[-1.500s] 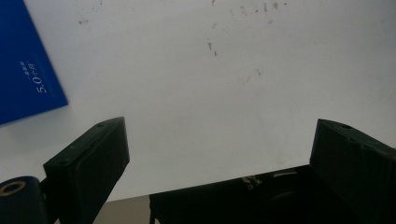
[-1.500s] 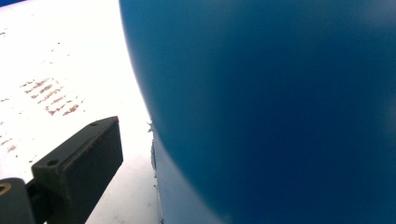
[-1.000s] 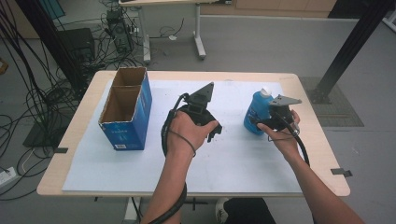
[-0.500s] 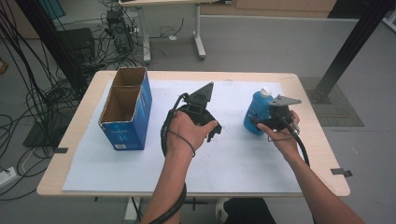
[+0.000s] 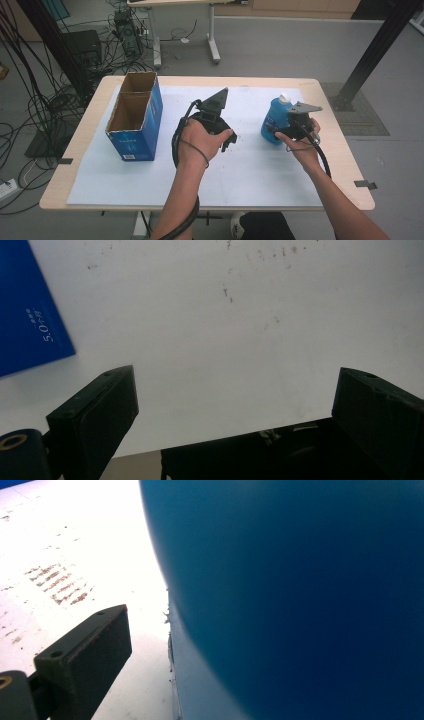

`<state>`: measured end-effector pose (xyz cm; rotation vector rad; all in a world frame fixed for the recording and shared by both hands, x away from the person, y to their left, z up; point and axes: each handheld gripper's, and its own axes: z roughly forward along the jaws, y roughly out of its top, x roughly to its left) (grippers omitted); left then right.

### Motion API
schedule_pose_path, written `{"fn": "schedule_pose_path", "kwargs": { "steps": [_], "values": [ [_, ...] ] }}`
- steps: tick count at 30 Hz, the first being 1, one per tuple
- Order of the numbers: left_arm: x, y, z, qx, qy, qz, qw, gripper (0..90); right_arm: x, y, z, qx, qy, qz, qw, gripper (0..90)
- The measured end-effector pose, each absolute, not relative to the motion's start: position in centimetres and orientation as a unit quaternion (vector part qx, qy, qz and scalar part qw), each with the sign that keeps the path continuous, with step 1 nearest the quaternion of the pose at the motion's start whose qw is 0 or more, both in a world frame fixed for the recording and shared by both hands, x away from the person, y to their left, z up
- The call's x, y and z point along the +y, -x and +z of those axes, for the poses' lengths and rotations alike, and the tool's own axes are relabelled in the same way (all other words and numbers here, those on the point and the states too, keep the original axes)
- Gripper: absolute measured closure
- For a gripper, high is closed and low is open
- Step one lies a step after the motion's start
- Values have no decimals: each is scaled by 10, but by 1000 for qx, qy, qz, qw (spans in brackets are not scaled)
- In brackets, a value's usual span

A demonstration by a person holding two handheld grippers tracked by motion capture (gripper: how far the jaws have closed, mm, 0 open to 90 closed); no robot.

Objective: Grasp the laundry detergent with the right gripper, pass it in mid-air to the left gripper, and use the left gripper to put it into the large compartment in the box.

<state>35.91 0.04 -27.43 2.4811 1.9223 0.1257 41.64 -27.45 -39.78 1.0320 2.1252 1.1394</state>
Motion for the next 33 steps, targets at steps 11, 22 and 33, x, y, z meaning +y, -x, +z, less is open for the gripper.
{"fn": "schedule_pose_path", "kwargs": {
  "steps": [11,22,33],
  "values": [
    [0,-359,-273,613,-789,43,0,51,-272,-417,-399,782,-383,419,257,72],
    [1,-359,-274,614,-789,42,-3,51,-276,-419,-400,777,-389,428,248,247],
    [4,-358,-273,615,-787,43,-1,51,-276,-421,-404,778,-389,437,231,380]
  ]
}}
